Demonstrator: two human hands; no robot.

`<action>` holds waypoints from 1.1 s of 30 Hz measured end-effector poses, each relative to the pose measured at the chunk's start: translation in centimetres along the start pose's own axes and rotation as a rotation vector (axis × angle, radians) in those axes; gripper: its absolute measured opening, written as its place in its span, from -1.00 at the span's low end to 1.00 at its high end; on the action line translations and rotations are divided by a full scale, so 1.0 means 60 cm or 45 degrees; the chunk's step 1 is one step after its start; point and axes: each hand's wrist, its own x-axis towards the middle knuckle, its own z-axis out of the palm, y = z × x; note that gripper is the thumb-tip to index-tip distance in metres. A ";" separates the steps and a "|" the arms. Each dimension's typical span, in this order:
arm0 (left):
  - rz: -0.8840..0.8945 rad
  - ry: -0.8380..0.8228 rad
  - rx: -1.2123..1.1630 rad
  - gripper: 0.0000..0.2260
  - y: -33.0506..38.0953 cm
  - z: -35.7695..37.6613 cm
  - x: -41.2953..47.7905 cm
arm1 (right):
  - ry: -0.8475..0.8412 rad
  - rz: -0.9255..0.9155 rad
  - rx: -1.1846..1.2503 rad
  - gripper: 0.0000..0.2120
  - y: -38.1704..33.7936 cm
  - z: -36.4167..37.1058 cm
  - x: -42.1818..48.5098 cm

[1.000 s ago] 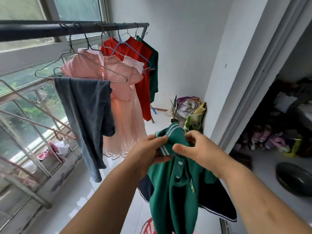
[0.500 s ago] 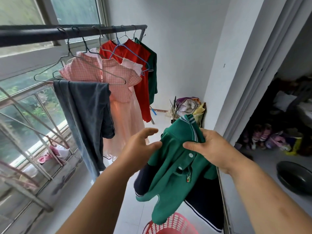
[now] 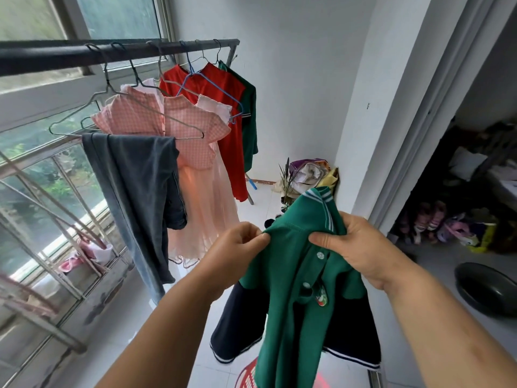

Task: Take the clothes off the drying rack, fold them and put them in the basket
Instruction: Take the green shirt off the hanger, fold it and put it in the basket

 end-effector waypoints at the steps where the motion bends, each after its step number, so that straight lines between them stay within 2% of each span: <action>1: -0.001 -0.026 -0.001 -0.81 -0.003 0.002 0.001 | 0.003 -0.003 0.018 -0.72 0.000 -0.004 0.000; 5: 0.014 -0.009 -0.110 -0.77 -0.008 0.001 0.001 | 0.054 -0.016 0.045 -0.73 0.003 -0.010 0.001; 8: -0.094 -0.159 -0.322 -0.67 -0.006 -0.003 0.000 | 0.112 -0.031 0.066 -0.74 0.008 -0.010 0.002; 12: -0.203 -0.284 -0.295 -0.67 -0.011 0.020 -0.004 | 0.148 -0.057 0.087 -0.73 0.013 0.006 0.004; 15: -0.195 -0.365 -0.477 -0.50 -0.015 0.032 -0.005 | 0.206 -0.079 0.107 -0.78 0.013 0.018 0.008; 17: -0.163 -0.395 -0.592 -0.57 -0.015 0.033 0.000 | 0.236 -0.100 0.108 -0.82 0.013 0.021 0.009; 20: -0.122 -0.340 -0.666 -0.83 -0.005 0.039 0.002 | 0.227 -0.125 0.097 -0.84 0.012 0.031 0.010; 25: -0.050 -0.242 -0.677 -0.92 0.005 0.050 -0.005 | 0.232 -0.153 0.067 -0.86 0.008 0.044 0.010; 27: -0.021 -0.223 -0.653 -0.90 0.007 0.057 -0.009 | 0.231 -0.149 0.096 -0.88 0.005 0.047 0.010; 31: 0.037 -0.077 -0.657 -0.70 0.008 0.069 -0.012 | 0.213 -0.153 0.106 -0.87 0.001 0.061 0.009; 33: 0.044 -0.020 -0.653 -0.77 0.004 0.068 -0.011 | 0.241 -0.171 0.080 -0.88 0.002 0.063 0.012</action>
